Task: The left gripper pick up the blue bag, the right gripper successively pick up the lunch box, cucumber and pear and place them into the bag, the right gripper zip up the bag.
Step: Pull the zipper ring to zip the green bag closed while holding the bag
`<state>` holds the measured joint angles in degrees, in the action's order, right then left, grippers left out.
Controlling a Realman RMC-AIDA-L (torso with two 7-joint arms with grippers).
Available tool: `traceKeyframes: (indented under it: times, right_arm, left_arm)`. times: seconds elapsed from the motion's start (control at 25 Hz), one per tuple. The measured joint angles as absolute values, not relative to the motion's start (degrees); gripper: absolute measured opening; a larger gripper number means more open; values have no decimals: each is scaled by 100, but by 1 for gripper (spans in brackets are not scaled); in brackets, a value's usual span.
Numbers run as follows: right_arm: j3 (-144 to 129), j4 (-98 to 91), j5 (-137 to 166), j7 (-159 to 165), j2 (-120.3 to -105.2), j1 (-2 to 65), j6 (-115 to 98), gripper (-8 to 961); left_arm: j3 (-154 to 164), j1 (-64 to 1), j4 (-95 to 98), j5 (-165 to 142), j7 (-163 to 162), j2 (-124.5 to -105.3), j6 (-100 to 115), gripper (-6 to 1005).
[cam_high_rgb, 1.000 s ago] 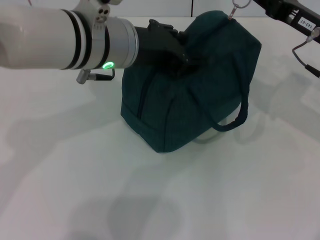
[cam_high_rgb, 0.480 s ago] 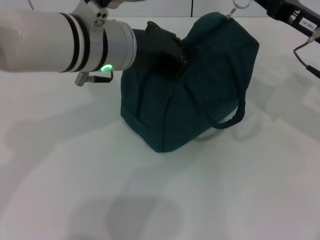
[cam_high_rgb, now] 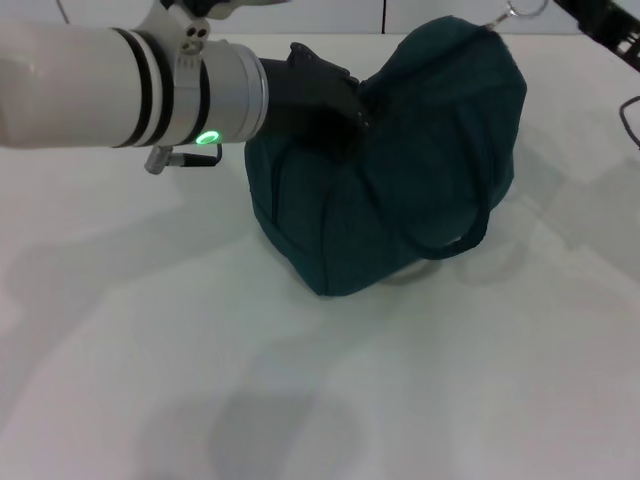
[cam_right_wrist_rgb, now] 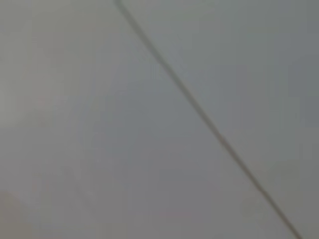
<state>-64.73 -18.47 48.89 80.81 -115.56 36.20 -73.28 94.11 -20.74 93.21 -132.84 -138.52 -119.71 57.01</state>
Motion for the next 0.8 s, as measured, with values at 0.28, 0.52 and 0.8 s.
traceKeyframes:
  times: [0.28,0.52,0.8]
  right_arm:
    - [-6468,-1543,4522,8610,-11567,3513,-7340,4]
    - [-6480,-1495,4445,8751,-11575,3460,-7453,17]
    - [-6533,-1574,4749,7896,-11492,3440,-7451,42]
  left_arm:
    - [9417,-1911,9641,-13224,-13751,-11972,5696,48]
    - [9435,-1841,9847,-13203,-13687,-11977,5652,45]
    - [9479,-1838,9857,-13198,-13544,-11970,5641,43]
